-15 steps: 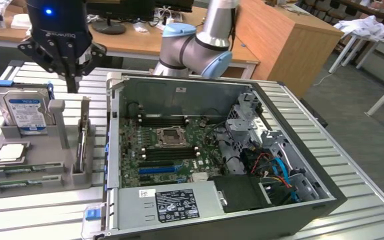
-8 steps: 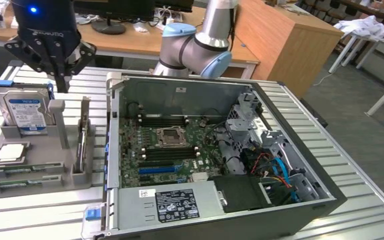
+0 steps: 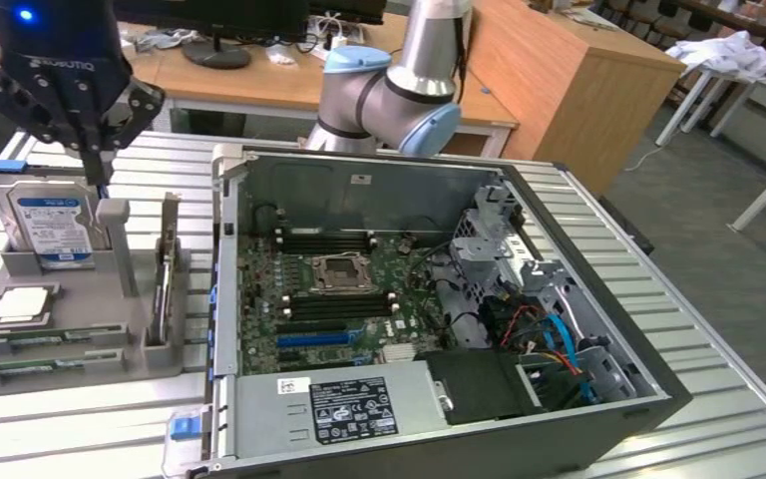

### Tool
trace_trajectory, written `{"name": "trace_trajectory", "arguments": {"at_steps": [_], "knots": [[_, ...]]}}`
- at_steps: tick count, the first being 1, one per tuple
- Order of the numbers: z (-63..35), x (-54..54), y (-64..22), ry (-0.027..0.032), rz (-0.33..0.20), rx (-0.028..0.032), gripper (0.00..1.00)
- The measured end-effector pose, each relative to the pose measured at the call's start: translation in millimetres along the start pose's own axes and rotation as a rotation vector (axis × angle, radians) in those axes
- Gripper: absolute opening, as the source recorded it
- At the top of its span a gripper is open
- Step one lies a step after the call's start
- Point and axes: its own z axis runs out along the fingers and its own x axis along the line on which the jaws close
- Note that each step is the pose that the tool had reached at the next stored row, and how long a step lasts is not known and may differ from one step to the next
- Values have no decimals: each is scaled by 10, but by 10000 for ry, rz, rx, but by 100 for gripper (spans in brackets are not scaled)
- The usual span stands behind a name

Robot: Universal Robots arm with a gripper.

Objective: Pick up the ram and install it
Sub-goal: 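Reach for the ram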

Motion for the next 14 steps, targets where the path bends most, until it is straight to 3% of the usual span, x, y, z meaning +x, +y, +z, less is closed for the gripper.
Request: {"name": "trace_trajectory", "arguments": {"at_steps": [14], "knots": [[7, 296, -23, -1, 0, 1, 11]]}}
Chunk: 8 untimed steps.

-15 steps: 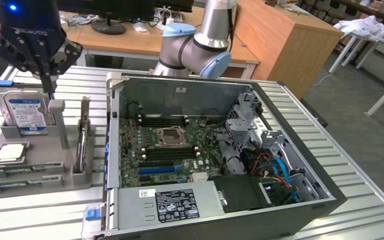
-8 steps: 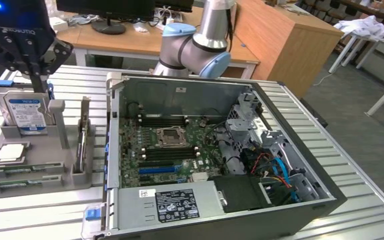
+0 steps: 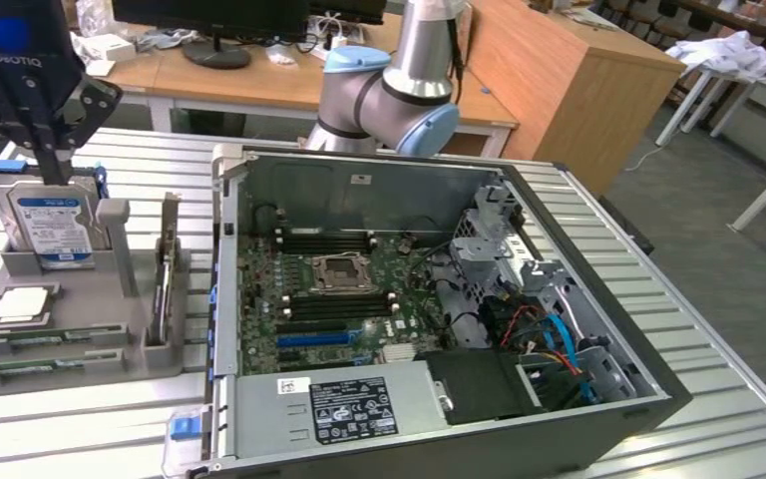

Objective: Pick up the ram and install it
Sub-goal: 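Reach for the ram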

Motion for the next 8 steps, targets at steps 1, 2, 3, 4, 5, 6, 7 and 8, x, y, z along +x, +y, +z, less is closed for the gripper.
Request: {"name": "trace_trajectory", "arguments": {"at_steps": [1, 2, 3, 4, 5, 6, 7, 8], "knots": [[1, 4, -1, 0, 0, -1, 11], [1, 4, -1, 0, -1, -1, 11], [1, 4, -1, 0, -3, -1, 11], [1, 4, -1, 1, -2, 0, 11], [1, 4, -1, 1, -1, -1, 11], [1, 6, -1, 0, 0, -1, 11], [1, 8, -1, 1, 0, 0, 11], [0, 10, -3, 2, 0, 1, 11]]}}
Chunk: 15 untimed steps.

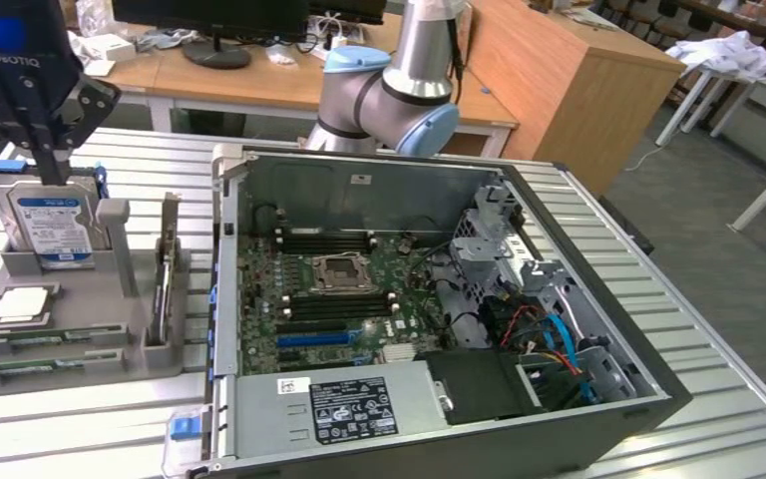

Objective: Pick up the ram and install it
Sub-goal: 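Reach for the ram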

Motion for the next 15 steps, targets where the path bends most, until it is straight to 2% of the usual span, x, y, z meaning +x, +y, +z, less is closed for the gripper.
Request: {"name": "trace_trajectory", "arguments": {"at_steps": [7, 15], "knots": [[-1, -3, -42, -1, -1, -1, 11], [-6, -10, -142, -1, -2, -1, 11]]}}
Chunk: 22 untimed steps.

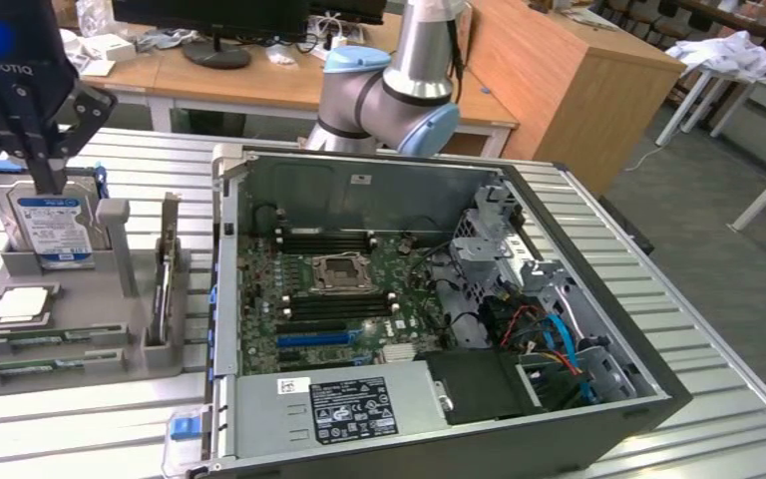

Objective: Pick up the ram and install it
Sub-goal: 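Reach for the ram, then pick up the ram and move it above insertion slot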

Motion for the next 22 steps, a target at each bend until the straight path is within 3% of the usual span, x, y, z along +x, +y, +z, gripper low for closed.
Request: {"name": "trace_trajectory", "arguments": {"at_steps": [12, 22], "knots": [[-5, -9, -120, 2, 1, 5, 11], [-5, -10, -126, 1, 1, 5, 11]]}}
